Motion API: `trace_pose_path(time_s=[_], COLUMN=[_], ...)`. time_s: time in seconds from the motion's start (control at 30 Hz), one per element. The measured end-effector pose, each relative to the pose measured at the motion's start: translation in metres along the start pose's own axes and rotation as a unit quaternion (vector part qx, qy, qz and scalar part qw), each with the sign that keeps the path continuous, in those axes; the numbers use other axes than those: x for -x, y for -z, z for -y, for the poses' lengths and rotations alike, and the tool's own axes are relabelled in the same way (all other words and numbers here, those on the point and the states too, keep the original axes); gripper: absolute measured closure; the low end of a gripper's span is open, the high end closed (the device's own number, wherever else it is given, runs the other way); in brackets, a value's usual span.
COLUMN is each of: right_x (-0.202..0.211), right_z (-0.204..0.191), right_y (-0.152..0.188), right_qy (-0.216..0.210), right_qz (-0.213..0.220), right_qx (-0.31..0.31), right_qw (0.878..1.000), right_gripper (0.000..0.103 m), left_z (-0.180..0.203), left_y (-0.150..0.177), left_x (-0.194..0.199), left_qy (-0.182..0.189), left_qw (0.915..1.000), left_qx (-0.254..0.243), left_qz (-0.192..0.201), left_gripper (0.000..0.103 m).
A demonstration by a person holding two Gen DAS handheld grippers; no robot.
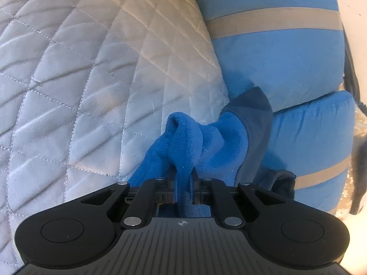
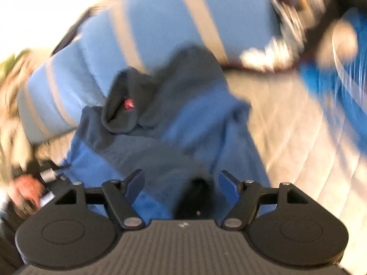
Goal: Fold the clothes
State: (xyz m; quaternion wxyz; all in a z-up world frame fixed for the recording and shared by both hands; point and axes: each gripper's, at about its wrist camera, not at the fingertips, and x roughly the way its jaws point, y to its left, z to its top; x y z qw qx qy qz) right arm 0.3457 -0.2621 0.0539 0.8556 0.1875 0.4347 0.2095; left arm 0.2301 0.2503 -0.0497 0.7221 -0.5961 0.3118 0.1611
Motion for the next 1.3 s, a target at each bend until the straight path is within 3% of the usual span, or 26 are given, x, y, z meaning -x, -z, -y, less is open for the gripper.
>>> trace_pose_path(time_s=[0.13, 0.33, 0.37, 0.4, 0.47, 0.6, 0.67, 0.73, 0.87, 0.97, 1.07, 1.1, 1.2, 1.3], right_x=[-0.026, -0.043, -0.047, -0.050, -0.056, -0.044, -0.041, -0.037, -0.033, -0.040, -0.031, -0.028, -0.020, -0.010], right_z=[0.029, 0.028, 0.028, 0.029, 0.035, 0.037, 0.037, 0.035, 0.031, 0.038, 0.039, 0.040, 0.042, 0.043], right_y=[0.000, 0.005, 0.006, 0.007, 0.006, -0.004, -0.012, -0.021, -0.031, -0.032, -0.028, -0.026, -0.022, -0.017], right_qy=[-0.074, -0.070, -0.066, -0.062, -0.063, -0.066, -0.071, -0.072, -0.040, -0.030, -0.011, -0.004, 0.015, 0.032], right_qz=[-0.043, -0.072, -0.079, -0.085, -0.088, -0.055, -0.047, -0.040, -0.027, -0.042, -0.042, -0.041, -0.040, -0.039], right_qx=[-0.084, -0.078, -0.075, -0.074, -0.081, -0.080, -0.085, -0.086, -0.056, -0.068, -0.068, -0.068, -0.068, -0.066], right_qw=[0.993, 0.992, 0.992, 0.992, 0.991, 0.993, 0.993, 0.993, 0.997, 0.996, 0.997, 0.997, 0.997, 0.997], right_gripper=[0.028, 0.054, 0.059, 0.073, 0.090, 0.091, 0.091, 0.091, 0.092, 0.092, 0.088, 0.061, 0.037, 0.021], left_z=[0.001, 0.012, 0.013, 0.015, 0.017, 0.021, 0.022, 0.023, 0.027, 0.037, 0.045, 0.048, 0.058, 0.070], left_y=[0.002, 0.003, 0.004, 0.004, 0.005, 0.007, 0.011, 0.015, 0.027, 0.037, 0.052, 0.058, 0.077, 0.094], left_x=[0.000, 0.002, 0.002, 0.002, 0.002, 0.004, 0.006, 0.008, 0.022, 0.040, 0.055, 0.060, 0.076, 0.089], left_qy=[-0.007, -0.037, -0.040, -0.043, -0.049, -0.058, -0.066, -0.073, -0.080, -0.099, -0.109, -0.106, -0.099, -0.088], left_qw=[1.0000, 0.9992, 0.9990, 0.9988, 0.9983, 0.9973, 0.9962, 0.9950, 0.9946, 0.9921, 0.9907, 0.9907, 0.9904, 0.9901], left_qx=[0.005, -0.016, -0.019, -0.022, -0.028, -0.043, -0.054, -0.063, -0.051, -0.043, -0.032, -0.032, -0.032, -0.049], left_qz=[0.004, 0.010, 0.010, 0.010, 0.010, 0.013, 0.019, 0.026, 0.043, 0.064, 0.075, 0.079, 0.091, 0.098], left_gripper=[0.094, 0.094, 0.094, 0.094, 0.093, 0.091, 0.078, 0.075, 0.069, 0.063, 0.060, 0.060, 0.050, 0.033])
